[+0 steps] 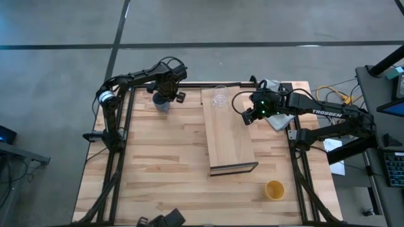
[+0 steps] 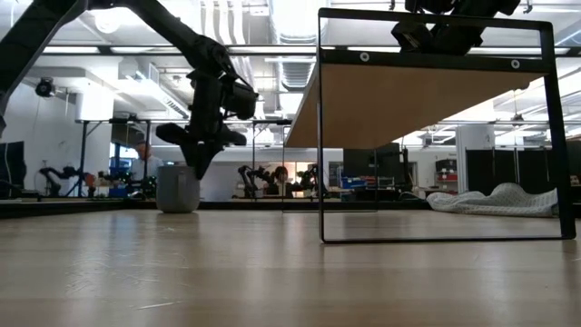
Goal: Stack small to large cups/mugs on shelf
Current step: Put the blue mug on the shelf
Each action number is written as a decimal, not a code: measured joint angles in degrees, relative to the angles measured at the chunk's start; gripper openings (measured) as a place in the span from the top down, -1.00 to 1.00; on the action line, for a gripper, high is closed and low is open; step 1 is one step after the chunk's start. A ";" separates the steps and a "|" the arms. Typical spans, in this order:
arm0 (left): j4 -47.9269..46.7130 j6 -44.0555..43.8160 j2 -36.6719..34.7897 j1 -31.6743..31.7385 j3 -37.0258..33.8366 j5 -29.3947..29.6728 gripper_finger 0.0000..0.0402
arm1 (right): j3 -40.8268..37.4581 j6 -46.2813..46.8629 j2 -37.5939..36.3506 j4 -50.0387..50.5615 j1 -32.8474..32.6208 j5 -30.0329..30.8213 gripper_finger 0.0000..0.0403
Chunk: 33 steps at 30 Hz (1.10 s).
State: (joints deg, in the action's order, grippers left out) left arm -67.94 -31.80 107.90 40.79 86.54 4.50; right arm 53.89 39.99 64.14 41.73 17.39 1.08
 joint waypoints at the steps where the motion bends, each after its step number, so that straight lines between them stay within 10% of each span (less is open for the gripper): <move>1: 0.01 2.02 0.00 -0.08 0.00 -0.63 0.77 | 0.00 0.00 0.00 -0.01 0.00 0.01 0.64; 17: -4.62 33.37 -1.05 -14.50 2.15 -5.47 1.00 | 0.00 -0.22 0.00 -0.05 0.00 0.44 0.64; 33: -9.42 34.10 -10.87 -34.84 16.23 0.84 1.00 | 0.00 -0.20 0.00 -0.29 0.00 0.44 0.66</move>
State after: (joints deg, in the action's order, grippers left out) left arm -77.36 2.30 97.02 5.95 102.77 5.34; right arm 53.89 39.79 64.14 41.43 17.39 1.52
